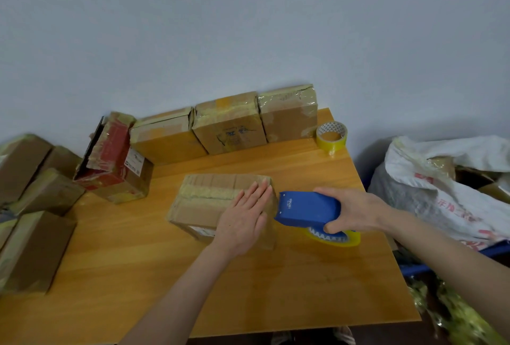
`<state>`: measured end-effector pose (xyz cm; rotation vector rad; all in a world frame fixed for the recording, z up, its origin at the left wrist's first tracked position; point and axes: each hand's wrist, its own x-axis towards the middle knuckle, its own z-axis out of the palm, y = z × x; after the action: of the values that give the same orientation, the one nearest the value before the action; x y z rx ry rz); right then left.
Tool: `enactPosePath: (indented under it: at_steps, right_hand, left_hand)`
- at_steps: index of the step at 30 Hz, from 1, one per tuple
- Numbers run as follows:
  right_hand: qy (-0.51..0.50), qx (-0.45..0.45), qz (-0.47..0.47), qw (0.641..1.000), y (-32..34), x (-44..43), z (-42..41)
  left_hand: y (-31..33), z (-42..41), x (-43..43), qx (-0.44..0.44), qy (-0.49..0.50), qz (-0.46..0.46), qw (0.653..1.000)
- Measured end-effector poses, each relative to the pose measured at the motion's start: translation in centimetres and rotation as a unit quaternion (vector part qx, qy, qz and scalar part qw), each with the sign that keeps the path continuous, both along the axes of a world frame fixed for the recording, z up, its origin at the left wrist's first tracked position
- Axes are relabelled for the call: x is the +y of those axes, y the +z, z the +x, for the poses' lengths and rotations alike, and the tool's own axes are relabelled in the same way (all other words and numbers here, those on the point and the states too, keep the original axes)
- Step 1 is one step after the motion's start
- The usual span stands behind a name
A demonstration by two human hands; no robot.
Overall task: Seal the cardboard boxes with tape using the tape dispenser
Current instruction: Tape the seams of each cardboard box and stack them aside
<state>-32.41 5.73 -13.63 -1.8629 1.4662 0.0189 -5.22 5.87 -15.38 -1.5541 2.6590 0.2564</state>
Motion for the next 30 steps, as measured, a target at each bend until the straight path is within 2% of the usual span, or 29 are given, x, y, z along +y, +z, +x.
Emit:
enactPosePath:
  at_steps: [3, 8, 18, 24, 30]
  right_hand:
    - [0.015, 0.043, -0.002, 0.999, 0.5, -0.6, 1.9]
    - [0.023, 0.059, 0.012, 0.998, 0.8, -2.0, 2.4]
    - [0.023, -0.014, 0.076, 0.997, 1.7, -3.6, 2.8]
    - [0.012, 0.001, 0.06, 0.998, 1.6, -2.8, 3.1]
    - [-0.05, 0.0, 0.099, 0.994, 0.6, -0.8, 2.7]
  left_hand:
    - [0.1, -0.3, 0.1, 0.003, 0.015, 0.0, 1.0]
    - [0.4, -0.3, -0.1, 0.009, 0.023, 0.003, 1.0]
    - [0.3, 0.1, -0.1, 0.006, 0.024, 0.02, 1.0]
    - [0.3, 0.0, -0.1, 0.005, 0.025, 0.032, 0.999]
    - [0.6, 0.0, 0.0, 0.031, 0.013, 0.053, 0.998]
